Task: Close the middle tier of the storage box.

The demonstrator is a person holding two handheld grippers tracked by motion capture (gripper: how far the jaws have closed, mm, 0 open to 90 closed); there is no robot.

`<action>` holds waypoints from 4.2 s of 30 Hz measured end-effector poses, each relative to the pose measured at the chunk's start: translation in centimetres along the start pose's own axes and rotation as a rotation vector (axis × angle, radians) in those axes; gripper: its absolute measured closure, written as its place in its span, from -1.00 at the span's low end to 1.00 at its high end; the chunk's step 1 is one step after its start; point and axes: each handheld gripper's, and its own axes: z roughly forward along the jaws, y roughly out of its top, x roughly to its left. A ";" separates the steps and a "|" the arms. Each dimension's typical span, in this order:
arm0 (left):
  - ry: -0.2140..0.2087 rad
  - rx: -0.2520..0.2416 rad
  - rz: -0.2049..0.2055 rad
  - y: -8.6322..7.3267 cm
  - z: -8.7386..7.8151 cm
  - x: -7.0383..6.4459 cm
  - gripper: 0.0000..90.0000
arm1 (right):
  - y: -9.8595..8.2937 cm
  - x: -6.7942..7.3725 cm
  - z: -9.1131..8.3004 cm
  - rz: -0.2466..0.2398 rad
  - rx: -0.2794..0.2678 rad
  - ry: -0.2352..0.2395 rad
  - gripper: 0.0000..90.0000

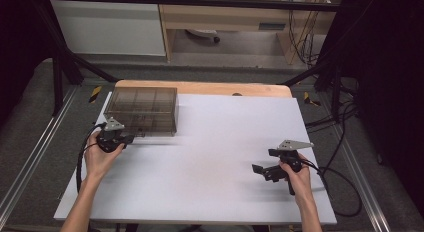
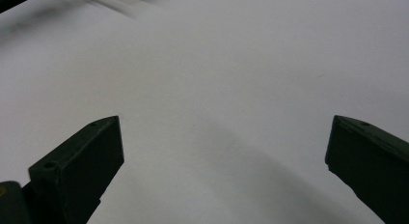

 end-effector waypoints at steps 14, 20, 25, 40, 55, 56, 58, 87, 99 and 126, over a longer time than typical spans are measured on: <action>0.005 -0.007 0.000 0.2 0.5 0.2 0.98 | 0.0 0.0 0.0 -0.001 0.000 -0.001 -0.99; 0.005 -0.007 -0.003 0.3 0.7 0.3 0.98 | 0.0 0.0 -0.1 0.002 -0.001 0.000 -0.99; 0.007 -0.004 0.000 0.4 0.8 0.3 0.98 | 0.0 0.0 0.0 0.000 -0.001 -0.001 -0.99; 0.015 -0.001 -0.007 0.8 1.3 0.5 0.98 | 0.0 0.0 -0.1 0.002 -0.002 0.000 -0.99; 0.025 -0.004 -0.007 1.1 1.6 0.7 0.98 | 0.0 0.0 0.0 -0.001 0.000 -0.001 -0.99; 0.025 -0.005 -0.007 1.1 1.6 0.7 0.98 | 0.0 0.0 0.0 -0.003 0.000 -0.001 -0.99; 0.024 -0.004 -0.008 1.1 1.6 0.8 0.98 | 0.0 0.0 0.0 -0.003 0.000 -0.001 -0.99; 0.049 -0.038 -0.008 1.2 2.3 1.2 0.98 | 0.0 0.0 0.0 -0.001 0.000 -0.002 -0.99; 0.063 -0.055 -0.011 1.3 2.7 1.3 0.98 | 0.0 0.0 0.0 -0.002 -0.001 -0.001 -0.99; 0.073 -0.052 -0.009 1.1 3.0 1.2 0.98 | 0.0 0.0 -0.1 0.001 -0.004 0.001 -0.99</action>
